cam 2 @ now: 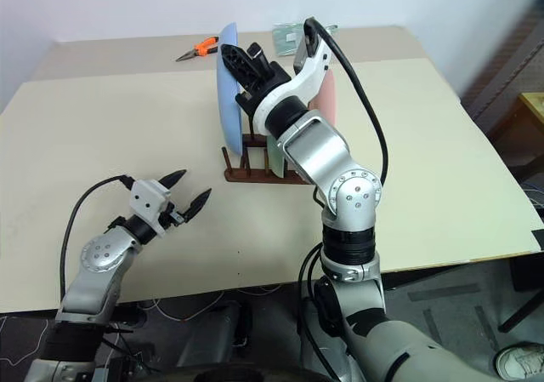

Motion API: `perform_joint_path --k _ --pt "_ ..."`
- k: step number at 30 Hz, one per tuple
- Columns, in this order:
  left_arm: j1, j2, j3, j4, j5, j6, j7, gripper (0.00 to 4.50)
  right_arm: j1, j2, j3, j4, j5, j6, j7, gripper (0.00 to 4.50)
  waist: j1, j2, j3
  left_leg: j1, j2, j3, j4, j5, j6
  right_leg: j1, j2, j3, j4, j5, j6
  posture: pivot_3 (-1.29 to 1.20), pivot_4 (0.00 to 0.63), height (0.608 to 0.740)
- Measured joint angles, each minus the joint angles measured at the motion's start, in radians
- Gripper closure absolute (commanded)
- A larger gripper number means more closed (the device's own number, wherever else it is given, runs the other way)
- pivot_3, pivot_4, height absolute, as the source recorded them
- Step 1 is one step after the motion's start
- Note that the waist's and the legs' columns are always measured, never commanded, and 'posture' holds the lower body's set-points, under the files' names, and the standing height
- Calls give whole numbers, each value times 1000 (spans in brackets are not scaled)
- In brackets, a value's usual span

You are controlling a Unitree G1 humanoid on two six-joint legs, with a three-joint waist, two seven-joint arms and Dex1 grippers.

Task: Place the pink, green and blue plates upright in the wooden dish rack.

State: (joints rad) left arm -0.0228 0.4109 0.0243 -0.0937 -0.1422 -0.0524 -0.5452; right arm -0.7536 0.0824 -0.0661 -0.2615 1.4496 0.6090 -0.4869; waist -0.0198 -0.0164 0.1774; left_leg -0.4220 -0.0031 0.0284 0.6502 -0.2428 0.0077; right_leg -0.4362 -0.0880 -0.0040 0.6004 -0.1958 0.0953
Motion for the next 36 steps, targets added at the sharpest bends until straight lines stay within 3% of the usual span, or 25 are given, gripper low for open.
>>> perform_joint_path --k 2,5,11,21,24,26,29,33,36 --pt "1 0 -10 -6 0 6 -9 909 0 0 0 8 -17 -6 -1 4449 0 0 0 0 0 0 0 0 0 0 0 0 0 0 0 0 150 738" --pt "0 -2 -12 -13 0 15 -15 909 0 3 -1 23 -34 -8 -2 3581 0 0 0 0 0 0 0 0 0 0 0 0 0 0 0 0 150 738" --pt "0 -5 -27 -23 0 27 -18 909 -18 -6 0 30 -93 -6 17 510 0 0 0 0 0 0 0 0 0 0 0 0 0 0 0 0 150 738" --pt "-6 -9 -42 -35 0 48 -19 909 -137 -157 8 22 -251 36 185 510 3 0 0 -1 0 0 0 0 0 0 1 0 -1 0 0 0 150 738" --pt "-13 -9 -43 -38 0 49 -17 909 -165 -298 4 -21 -322 41 298 510 9 0 0 -2 -1 0 1 0 0 0 0 -1 -3 0 0 0 150 738" --pt "-17 -10 -43 -39 1 50 -14 909 -157 -457 -1 -53 -419 30 407 510 12 0 0 -4 -2 0 1 0 0 0 0 -1 -4 0 0 0 150 738" --pt "-25 -11 -40 -38 4 48 2 909 -49 -700 -101 -54 -567 -14 536 510 22 -2 -1 -4 -2 0 1 -1 2 1 -1 -1 -6 0 0 0 150 738" --pt "-37 -26 -34 -30 2 48 27 909 192 -866 -191 31 -738 -63 649 510 26 -2 -1 -2 0 2 1 -1 2 1 0 0 -6 -1 0 0 150 738" --pt "-42 -24 -7 -3 3 46 46 909 420 -894 -188 107 -847 -95 745 510 25 -1 -1 -1 0 3 1 -1 2 1 1 1 -5 0 0 0 150 738"
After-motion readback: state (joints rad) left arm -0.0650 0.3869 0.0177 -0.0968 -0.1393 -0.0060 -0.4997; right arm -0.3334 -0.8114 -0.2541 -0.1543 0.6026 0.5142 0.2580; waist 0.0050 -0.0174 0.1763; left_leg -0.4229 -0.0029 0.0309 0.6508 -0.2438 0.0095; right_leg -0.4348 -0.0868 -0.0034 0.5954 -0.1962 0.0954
